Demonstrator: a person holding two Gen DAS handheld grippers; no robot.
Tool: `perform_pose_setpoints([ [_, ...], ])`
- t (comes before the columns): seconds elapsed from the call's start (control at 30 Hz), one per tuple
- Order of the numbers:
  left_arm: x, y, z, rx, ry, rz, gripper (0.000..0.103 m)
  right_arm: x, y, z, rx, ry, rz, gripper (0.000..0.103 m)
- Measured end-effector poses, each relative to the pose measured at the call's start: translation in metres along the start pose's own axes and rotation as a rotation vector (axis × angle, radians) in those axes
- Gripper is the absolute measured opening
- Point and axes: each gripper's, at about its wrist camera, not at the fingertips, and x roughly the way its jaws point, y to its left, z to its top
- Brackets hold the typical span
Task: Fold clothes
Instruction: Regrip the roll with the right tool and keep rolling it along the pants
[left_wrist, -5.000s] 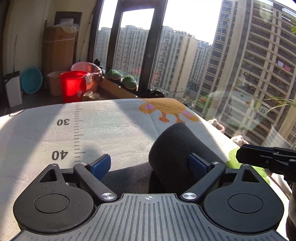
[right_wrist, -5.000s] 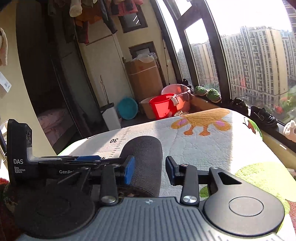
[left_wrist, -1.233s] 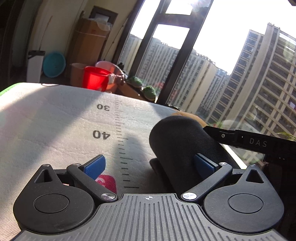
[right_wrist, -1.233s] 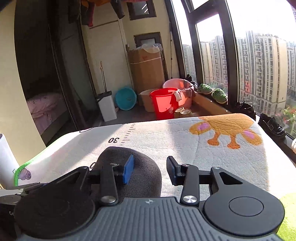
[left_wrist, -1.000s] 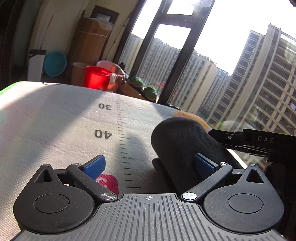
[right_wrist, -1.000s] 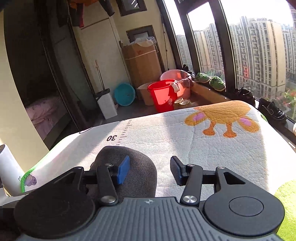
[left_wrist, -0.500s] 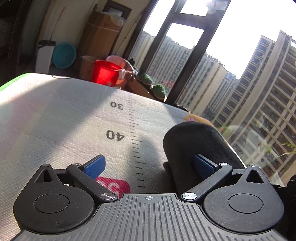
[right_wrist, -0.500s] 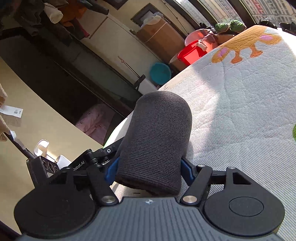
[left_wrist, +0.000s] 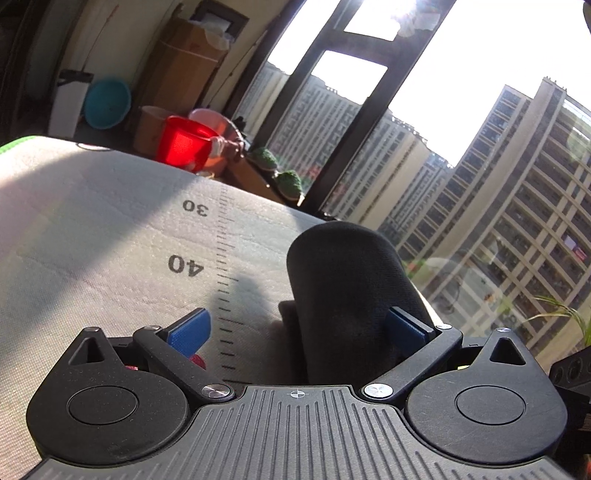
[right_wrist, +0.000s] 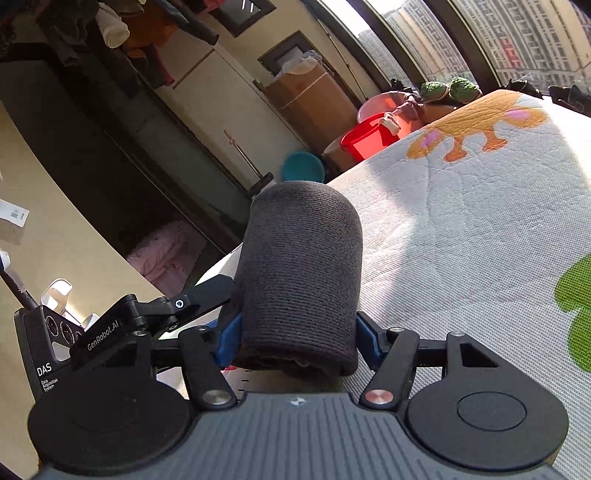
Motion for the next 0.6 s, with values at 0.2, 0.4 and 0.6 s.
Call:
perform_pose_setpoints([
  [0.2, -0.001, -0.001, -0.006, 0.060, -0.038, 0.016, 0.103, 0.000, -0.002, -0.005, -0.002, -0.023, -0.041, 0.087],
  [0.4, 0.001, 0.004, -0.005, 0.036, -0.032, -0.005, 0.103, -0.002, -0.002, -0.006, -0.004, -0.038, -0.063, 0.095],
  [0.6, 0.003, 0.006, -0.004, 0.028, -0.028, -0.013, 0.103, -0.003, -0.002, -0.007, 0.005, -0.046, -0.074, 0.101],
])
